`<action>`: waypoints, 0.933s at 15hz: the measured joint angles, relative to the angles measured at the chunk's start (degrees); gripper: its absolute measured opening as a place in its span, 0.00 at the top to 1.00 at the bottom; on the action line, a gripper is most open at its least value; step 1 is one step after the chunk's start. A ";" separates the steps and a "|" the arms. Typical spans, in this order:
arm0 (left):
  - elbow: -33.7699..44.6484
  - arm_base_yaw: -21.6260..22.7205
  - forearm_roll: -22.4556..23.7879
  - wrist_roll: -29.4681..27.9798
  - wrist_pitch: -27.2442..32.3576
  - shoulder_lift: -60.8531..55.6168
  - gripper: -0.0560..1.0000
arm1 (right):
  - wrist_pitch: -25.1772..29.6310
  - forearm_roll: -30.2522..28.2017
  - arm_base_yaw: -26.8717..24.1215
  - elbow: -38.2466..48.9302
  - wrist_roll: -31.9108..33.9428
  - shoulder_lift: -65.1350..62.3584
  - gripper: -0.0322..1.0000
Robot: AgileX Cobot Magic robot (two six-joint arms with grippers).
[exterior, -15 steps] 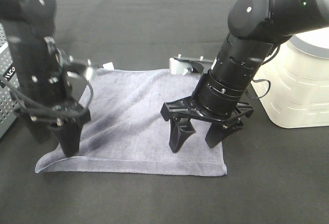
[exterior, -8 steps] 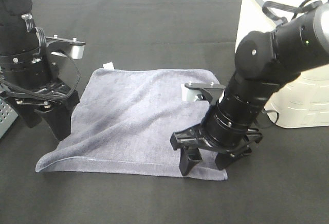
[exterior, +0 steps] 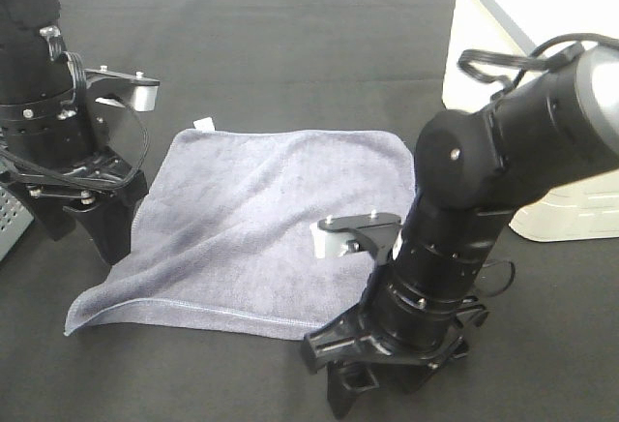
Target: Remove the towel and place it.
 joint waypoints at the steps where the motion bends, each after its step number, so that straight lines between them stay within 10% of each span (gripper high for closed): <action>1: 0.00 0.00 0.00 0.00 0.00 0.00 0.32 | -0.69 -0.06 0.29 0.00 0.34 -0.34 0.28; 14: 0.00 0.00 0.00 0.00 0.11 0.00 0.32 | -0.52 -9.17 0.29 -7.39 3.55 3.50 0.28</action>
